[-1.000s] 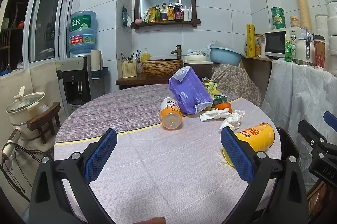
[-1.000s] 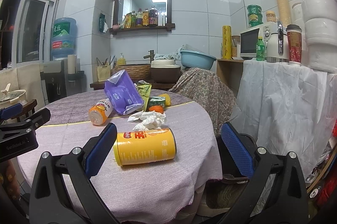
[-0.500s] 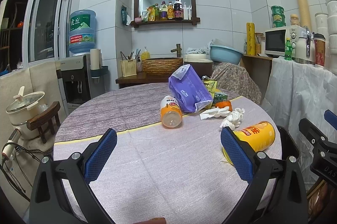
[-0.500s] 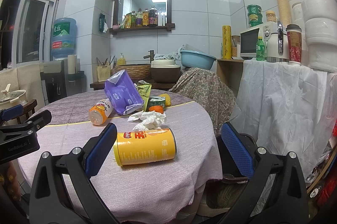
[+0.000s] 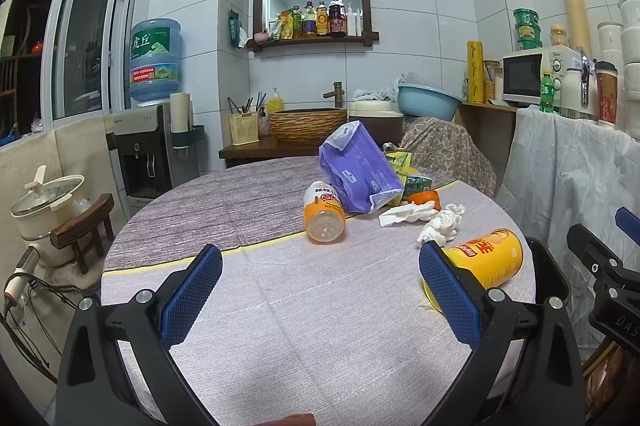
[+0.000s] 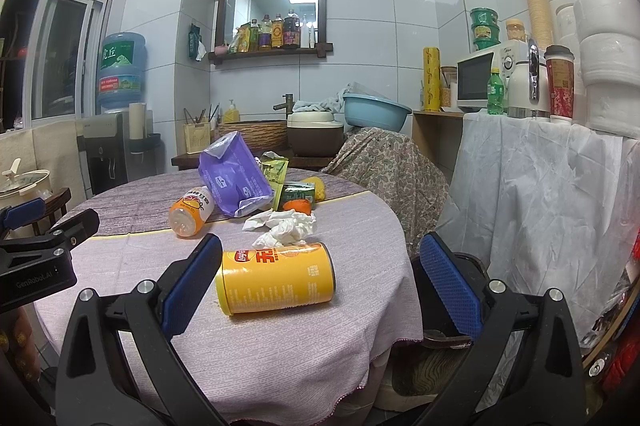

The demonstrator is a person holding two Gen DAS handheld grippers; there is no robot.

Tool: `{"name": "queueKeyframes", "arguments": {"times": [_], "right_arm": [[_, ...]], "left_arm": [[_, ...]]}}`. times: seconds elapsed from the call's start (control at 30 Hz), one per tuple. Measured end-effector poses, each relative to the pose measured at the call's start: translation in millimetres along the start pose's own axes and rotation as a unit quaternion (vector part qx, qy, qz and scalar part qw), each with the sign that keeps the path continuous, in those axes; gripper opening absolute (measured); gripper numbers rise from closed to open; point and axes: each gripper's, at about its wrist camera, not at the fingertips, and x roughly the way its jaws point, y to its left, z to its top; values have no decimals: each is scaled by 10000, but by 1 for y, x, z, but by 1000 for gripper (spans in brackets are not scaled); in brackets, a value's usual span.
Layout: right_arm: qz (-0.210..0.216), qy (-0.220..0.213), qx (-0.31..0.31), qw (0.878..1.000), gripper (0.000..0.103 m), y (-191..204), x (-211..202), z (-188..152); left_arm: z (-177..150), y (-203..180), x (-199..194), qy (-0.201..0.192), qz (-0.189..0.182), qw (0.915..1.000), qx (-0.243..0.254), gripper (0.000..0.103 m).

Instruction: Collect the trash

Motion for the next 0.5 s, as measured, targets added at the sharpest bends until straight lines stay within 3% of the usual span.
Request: {"name": "queueKeyframes", "arguments": {"times": [0.5], "right_arm": [[-3, 12, -1, 10000, 98, 0, 2, -1]], "left_arm": [[-1, -3, 2, 37, 2, 10000, 29, 98]]}}
